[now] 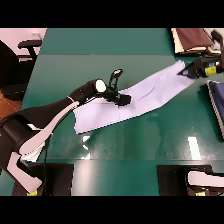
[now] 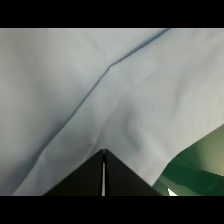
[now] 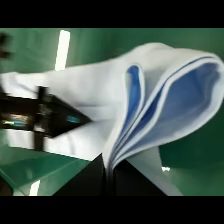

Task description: Fold the shirts.

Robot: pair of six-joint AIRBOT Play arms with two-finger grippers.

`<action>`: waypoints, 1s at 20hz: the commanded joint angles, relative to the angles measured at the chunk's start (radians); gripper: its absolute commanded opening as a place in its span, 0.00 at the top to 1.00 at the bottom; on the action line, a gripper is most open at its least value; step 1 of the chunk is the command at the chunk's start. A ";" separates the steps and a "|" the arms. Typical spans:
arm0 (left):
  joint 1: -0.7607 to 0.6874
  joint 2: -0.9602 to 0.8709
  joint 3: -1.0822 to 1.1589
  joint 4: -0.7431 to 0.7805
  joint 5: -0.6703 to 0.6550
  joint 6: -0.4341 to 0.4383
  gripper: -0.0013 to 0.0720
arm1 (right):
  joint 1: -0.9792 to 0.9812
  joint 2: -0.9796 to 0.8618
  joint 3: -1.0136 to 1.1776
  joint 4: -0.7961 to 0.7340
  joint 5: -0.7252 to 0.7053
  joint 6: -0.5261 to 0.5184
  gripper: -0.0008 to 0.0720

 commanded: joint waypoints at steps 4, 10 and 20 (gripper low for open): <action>-0.016 -0.056 0.059 0.002 -0.001 0.000 0.95 | 0.188 0.056 0.098 0.115 -0.018 0.054 0.97; 0.008 -0.052 0.078 0.037 -0.051 0.001 0.95 | 0.334 0.056 0.105 0.188 -0.081 0.053 0.97; 0.448 0.513 0.124 0.383 -0.261 0.001 0.95 | 0.814 -0.076 0.106 0.189 -0.375 -0.017 0.92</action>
